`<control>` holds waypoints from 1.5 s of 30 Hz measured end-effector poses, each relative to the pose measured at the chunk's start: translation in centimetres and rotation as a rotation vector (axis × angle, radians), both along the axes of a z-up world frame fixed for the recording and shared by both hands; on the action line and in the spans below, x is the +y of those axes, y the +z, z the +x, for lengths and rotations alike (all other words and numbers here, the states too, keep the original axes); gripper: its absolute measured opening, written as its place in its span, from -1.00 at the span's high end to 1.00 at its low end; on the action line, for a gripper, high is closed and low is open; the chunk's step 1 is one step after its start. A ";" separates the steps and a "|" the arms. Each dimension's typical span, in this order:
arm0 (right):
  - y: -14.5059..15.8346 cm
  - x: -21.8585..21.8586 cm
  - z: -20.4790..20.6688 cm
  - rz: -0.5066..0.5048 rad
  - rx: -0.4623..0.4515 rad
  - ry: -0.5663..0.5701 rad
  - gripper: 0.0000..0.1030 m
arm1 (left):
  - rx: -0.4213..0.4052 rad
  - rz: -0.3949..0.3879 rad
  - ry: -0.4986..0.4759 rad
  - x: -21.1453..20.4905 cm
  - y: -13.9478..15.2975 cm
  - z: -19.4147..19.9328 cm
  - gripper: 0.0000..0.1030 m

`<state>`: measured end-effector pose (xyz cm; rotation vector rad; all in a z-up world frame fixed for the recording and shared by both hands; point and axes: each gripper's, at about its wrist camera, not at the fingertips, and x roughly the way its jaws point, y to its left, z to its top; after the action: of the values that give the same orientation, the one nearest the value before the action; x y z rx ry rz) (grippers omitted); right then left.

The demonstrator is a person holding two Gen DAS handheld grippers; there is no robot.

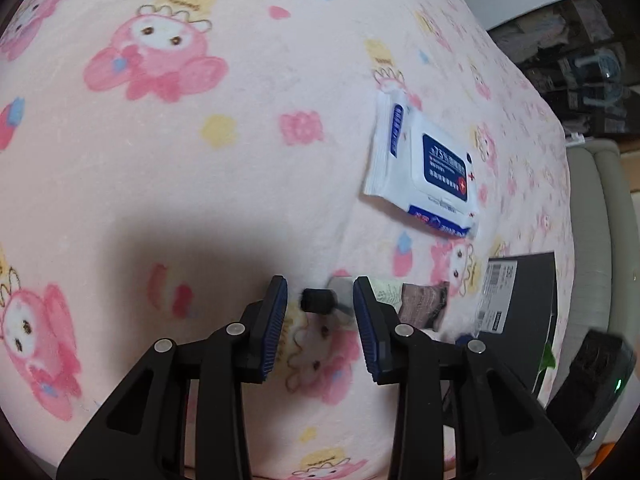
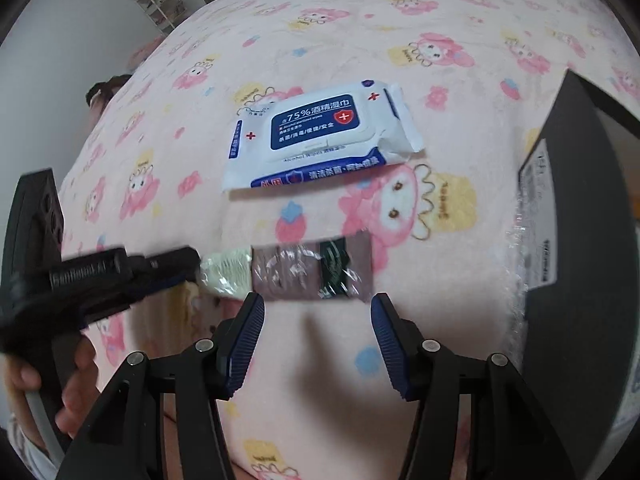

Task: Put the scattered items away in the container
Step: 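Grasp the hand cream tube beside the wipes pack with the left gripper, then lift the hand cream tube with the left gripper and carry it over the box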

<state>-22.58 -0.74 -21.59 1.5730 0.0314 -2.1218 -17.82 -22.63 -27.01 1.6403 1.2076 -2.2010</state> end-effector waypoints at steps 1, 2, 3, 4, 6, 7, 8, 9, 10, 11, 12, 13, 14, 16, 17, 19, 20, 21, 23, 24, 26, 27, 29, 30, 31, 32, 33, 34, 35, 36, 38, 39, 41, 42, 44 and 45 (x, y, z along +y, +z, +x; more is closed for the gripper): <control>-0.1 0.1 -0.1 0.008 0.006 -0.005 -0.01 | -0.003 0.000 0.001 0.0 -0.1 -0.1 0.30; -0.3 0.1 -0.3 0.017 0.012 -0.009 -0.01 | -0.006 -0.001 0.003 0.0 -0.1 -0.1 0.29; -0.4 0.2 -0.4 0.025 0.017 -0.014 -0.01 | -0.008 -0.004 0.001 -0.1 -0.2 0.0 0.25; -0.6 0.3 -0.6 0.032 0.022 -0.019 -0.01 | -0.011 -0.007 0.003 0.0 -0.3 0.0 0.19; -1.3 0.3 -1.6 0.023 0.014 -0.036 -0.01 | -0.018 -0.011 0.010 0.1 -0.8 0.1 0.12; -1.7 0.2 -2.2 0.019 0.010 -0.045 -0.01 | -0.020 -0.013 0.007 0.2 -1.0 0.0 0.08; -2.1 0.1 -2.7 0.014 0.005 -0.053 -0.01 | -0.021 -0.019 0.002 0.3 -1.1 -0.1 0.08; -2.5 -0.1 -3.0 0.002 -0.011 -0.052 -0.01 | -0.021 -0.026 -0.002 0.4 -1.2 -0.3 0.07; -3.0 -0.4 -3.2 -0.010 -0.027 -0.050 -0.01 | -0.021 -0.023 -0.013 0.5 -1.3 -0.4 0.06; -3.4 -0.5 -3.4 -0.021 -0.041 -0.047 -0.04 | -0.020 -0.015 -0.026 0.7 -1.4 -0.5 0.06; -3.2 -0.6 -3.2 -0.030 -0.035 -0.035 -0.05 | -0.020 -0.008 -0.039 0.9 -1.5 -0.7 0.07; -3.0 -0.7 -2.9 -0.038 -0.029 -0.022 -0.04 | -0.019 0.000 -0.053 1.2 -1.6 -0.8 0.02; -2.7 -0.8 -2.7 -0.035 -0.015 -0.014 -0.04 | -0.014 0.001 -0.059 1.3 -1.5 -0.9 0.02; -1.9 -0.6 -2.2 -0.040 0.003 -0.006 -0.03 | -0.007 -0.003 -0.063 1.3 -1.1 -0.7 0.03; -1.5 -0.3 -1.8 -0.046 0.008 -0.005 -0.01 | 0.000 -0.005 -0.068 1.4 -0.7 -0.5 0.03; -0.6 0.1 -1.2 -0.057 0.016 -0.002 -0.01 | 0.017 -0.009 -0.083 1.8 -0.1 -0.3 0.03; -0.1 0.3 -0.9 -0.063 0.021 -0.001 -0.01 | 0.033 -0.008 -0.096 2.1 0.3 -0.1 0.03; 0.3 0.6 -0.6 -0.068 0.026 -0.001 -0.01 | 0.051 -0.006 -0.109 2.5 0.8 0.2 0.03; 1.4 1.2 0.4 -0.063 0.053 -0.004 -0.01 | 0.090 -0.015 -0.135 3.1 2.0 0.8 0.03; 2.1 1.8 0.9 -0.074 0.061 -0.009 -0.01 | 0.113 -0.022 -0.148 3.6 2.6 1.1 0.03; 3.4 3.1 1.9 -0.096 0.076 -0.019 -0.01 | 0.142 -0.036 -0.169 4.7 3.8 1.5 0.03; 4.0 3.7 2.2 -0.107 0.081 -0.022 -0.01 | 0.156 -0.053 -0.188 5.4 4.6 1.8 0.03; 5.2 5.3 3.1 -0.124 0.093 -0.030 -0.01 | 0.184 -0.091 -0.226 6.8 6.4 2.3 0.03; 5.8 6.1 3.5 -0.132 0.100 -0.033 -0.01 | 0.195 -0.110 -0.242 7.6 7.3 2.4 0.03; 6.4 6.9 3.7 -0.134 0.112 -0.036 -0.01 | 0.208 -0.125 -0.259 8.4 8.1 2.6 0.03; 7.1 7.6 4.0 -0.137 0.124 -0.040 -0.01 | 0.220 -0.132 -0.275 9.2 8.8 2.6 0.03; 7.7 8.4 4.1 -0.140 0.142 -0.046 -0.01 | 0.232 -0.136 -0.290 10.1 9.5 2.7 0.03; 8.4 9.2 4.2 -0.144 0.160 -0.053 -0.01 | 0.244 -0.140 -0.305 11.0 10.2 2.8 0.03; 9.0 10.2 4.3 -0.151 0.173 -0.063 -0.01 | 0.254 -0.141 -0.317 11.9 10.8 2.7 0.03; 9.6 11.1 4.3 -0.159 0.186 -0.073 -0.01 | 0.261 -0.141 -0.328 12.7 11.4 2.6 0.03; 10.5 13.1 4.2 -0.168 0.212 -0.090 -0.01 | 0.277 -0.141 -0.351 14.5 12.5 2.4 0.03; 10.9 14.1 4.1 -0.170 0.224 -0.097 -0.01 | 0.285 -0.142 -0.365 15.6 13.0 2.0 0.04; 11.6 16.1 3.8 -0.174 0.249 -0.112 -0.01 | 0.302 -0.148 -0.390 17.7 14.1 1.3 0.04; 11.9 17.1 3.7 -0.177 0.261 -0.119 -0.01 | 0.309 -0.151 -0.400 18.6 14.6 0.9 0.04; 12.6 19.1 3.5 -0.180 0.285 -0.135 -0.01 | 0.323 -0.160 -0.423 20.8 15.4 -0.4 0.05; 12.6 20.0 2.9 -0.173 0.289 -0.148 -0.01 | 0.324 -0.166 -0.433 21.9 15.5 -1.2 0.05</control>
<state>-19.70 19.22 -9.00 1.1948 -0.1717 -2.3810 -19.06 -0.71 -11.49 1.6436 0.7455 -2.8306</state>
